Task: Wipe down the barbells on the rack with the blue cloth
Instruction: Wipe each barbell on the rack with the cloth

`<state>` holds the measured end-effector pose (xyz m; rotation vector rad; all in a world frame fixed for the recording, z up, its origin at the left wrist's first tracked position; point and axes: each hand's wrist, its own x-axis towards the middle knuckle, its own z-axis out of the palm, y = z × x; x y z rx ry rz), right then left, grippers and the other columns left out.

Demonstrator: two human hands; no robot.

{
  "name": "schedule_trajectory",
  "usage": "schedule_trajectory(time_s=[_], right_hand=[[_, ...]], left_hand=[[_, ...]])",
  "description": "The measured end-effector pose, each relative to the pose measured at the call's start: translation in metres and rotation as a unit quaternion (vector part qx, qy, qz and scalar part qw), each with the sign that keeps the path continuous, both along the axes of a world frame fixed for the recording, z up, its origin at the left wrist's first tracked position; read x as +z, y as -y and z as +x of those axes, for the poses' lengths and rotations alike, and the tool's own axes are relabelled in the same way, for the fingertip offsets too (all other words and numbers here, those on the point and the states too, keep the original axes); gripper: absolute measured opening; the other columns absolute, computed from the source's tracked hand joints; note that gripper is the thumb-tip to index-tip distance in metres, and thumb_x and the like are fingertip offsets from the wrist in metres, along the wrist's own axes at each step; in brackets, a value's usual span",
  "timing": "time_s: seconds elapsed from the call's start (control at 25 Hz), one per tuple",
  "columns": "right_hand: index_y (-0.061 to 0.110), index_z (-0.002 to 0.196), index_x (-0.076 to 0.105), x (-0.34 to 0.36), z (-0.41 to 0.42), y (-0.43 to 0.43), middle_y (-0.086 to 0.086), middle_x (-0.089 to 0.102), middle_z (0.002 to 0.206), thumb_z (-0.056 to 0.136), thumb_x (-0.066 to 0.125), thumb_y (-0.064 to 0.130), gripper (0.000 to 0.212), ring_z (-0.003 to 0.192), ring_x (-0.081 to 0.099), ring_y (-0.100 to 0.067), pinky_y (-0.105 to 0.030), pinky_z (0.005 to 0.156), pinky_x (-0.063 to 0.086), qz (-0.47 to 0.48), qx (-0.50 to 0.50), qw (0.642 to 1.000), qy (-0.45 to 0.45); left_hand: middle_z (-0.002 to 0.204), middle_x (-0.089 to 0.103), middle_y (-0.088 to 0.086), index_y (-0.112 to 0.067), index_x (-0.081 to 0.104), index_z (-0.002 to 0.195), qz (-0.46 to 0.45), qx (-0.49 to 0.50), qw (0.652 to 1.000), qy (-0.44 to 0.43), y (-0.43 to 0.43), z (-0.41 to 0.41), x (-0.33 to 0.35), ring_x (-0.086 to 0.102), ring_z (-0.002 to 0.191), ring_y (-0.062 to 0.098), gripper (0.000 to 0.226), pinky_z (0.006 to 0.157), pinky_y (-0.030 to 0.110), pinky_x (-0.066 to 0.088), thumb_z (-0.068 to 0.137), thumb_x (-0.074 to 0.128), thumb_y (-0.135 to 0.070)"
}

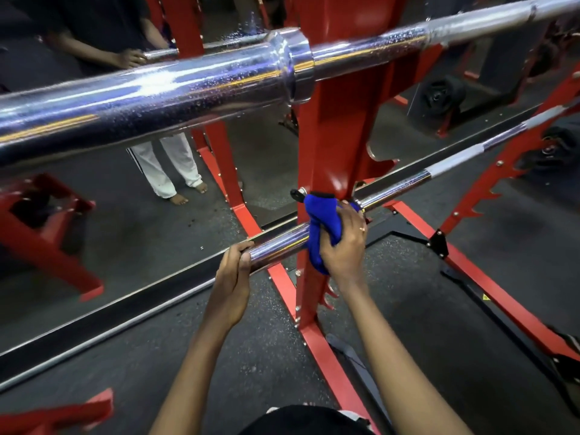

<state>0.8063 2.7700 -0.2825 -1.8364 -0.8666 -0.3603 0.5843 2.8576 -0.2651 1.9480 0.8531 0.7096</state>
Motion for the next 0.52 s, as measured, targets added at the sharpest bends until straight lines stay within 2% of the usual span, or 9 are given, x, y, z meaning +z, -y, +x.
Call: schedule_trajectory(time_s=[0.08, 0.12, 0.16, 0.28, 0.36, 0.44, 0.52], right_hand=[[0.007, 0.132, 0.058, 0.000, -0.038, -0.014, -0.010, 0.057, 0.141, 0.089, 0.063, 0.022, 0.046, 0.139, 0.046, -0.027, -0.058, 0.118, 0.035, 0.049, -0.006, 0.996, -0.072], [0.008, 0.135, 0.057, 0.001, -0.059, -0.016, -0.009, 0.056, 0.143, 0.088, 0.065, 0.022, 0.049, 0.141, 0.046, -0.029, -0.055, 0.120, 0.033, 0.054, 0.025, 0.996, -0.071], [0.009, 0.135, 0.058, 0.002, -0.075, -0.015, -0.007, 0.056, 0.144, 0.084, 0.066, 0.019, 0.053, 0.141, 0.046, -0.030, -0.053, 0.121, 0.031, 0.044, 0.071, 0.996, -0.043], [0.013, 0.137, 0.061, -0.003, -0.079, -0.005, -0.004, 0.058, 0.144, 0.077, 0.066, 0.019, 0.061, 0.141, 0.049, -0.027, -0.048, 0.123, 0.027, -0.025, 0.177, 0.982, 0.057], [0.015, 0.139, 0.059, -0.004, -0.049, 0.000, -0.004, 0.058, 0.144, 0.077, 0.064, 0.024, 0.063, 0.140, 0.049, -0.026, -0.044, 0.124, 0.026, -0.052, 0.161, 0.982, 0.081], [0.011, 0.134, 0.060, -0.002, -0.011, 0.003, -0.008, 0.061, 0.139, 0.078, 0.063, 0.023, 0.058, 0.136, 0.052, -0.030, -0.044, 0.121, 0.030, -0.031, 0.094, 0.994, 0.034], [0.007, 0.127, 0.061, 0.000, 0.003, 0.005, -0.010, 0.063, 0.134, 0.078, 0.061, 0.023, 0.052, 0.131, 0.054, -0.031, -0.042, 0.118, 0.030, -0.012, 0.046, 0.999, 0.004]], left_hand=[[0.122, 0.059, -0.011, -0.027, 0.055, 0.126, 0.001, 0.016, 1.000, 0.009, 0.001, 0.001, 0.000, 0.056, 0.118, 0.003, 0.041, 0.095, 0.013, 0.039, 0.106, 0.028, -0.050], [0.123, 0.059, -0.010, -0.026, 0.056, 0.126, 0.000, 0.021, 1.000, 0.016, 0.004, 0.002, 0.003, 0.056, 0.119, 0.004, 0.038, 0.097, 0.016, 0.041, 0.107, 0.029, -0.046], [0.124, 0.060, -0.007, -0.026, 0.056, 0.126, -0.007, 0.020, 0.999, 0.025, 0.007, 0.003, 0.009, 0.056, 0.120, 0.004, 0.034, 0.098, 0.018, 0.042, 0.109, 0.030, -0.041], [0.124, 0.059, -0.003, -0.029, 0.055, 0.124, -0.041, 0.017, 0.998, 0.045, 0.020, 0.005, 0.025, 0.057, 0.116, -0.009, 0.027, 0.092, 0.007, 0.042, 0.112, 0.033, -0.018], [0.129, 0.059, -0.004, -0.028, 0.055, 0.128, 0.012, 0.073, 0.997, 0.038, 0.026, 0.003, 0.018, 0.053, 0.120, -0.013, 0.027, 0.098, 0.007, 0.039, 0.111, 0.037, -0.019], [0.142, 0.055, -0.005, -0.024, 0.056, 0.138, 0.062, 0.113, 0.992, 0.007, 0.030, -0.001, 0.004, 0.047, 0.135, -0.002, 0.034, 0.111, 0.018, 0.037, 0.110, 0.039, -0.033], [0.148, 0.053, -0.010, -0.023, 0.053, 0.144, 0.070, 0.127, 0.989, 0.002, 0.030, -0.006, -0.007, 0.046, 0.140, 0.006, 0.040, 0.115, 0.028, 0.039, 0.108, 0.041, -0.038]])
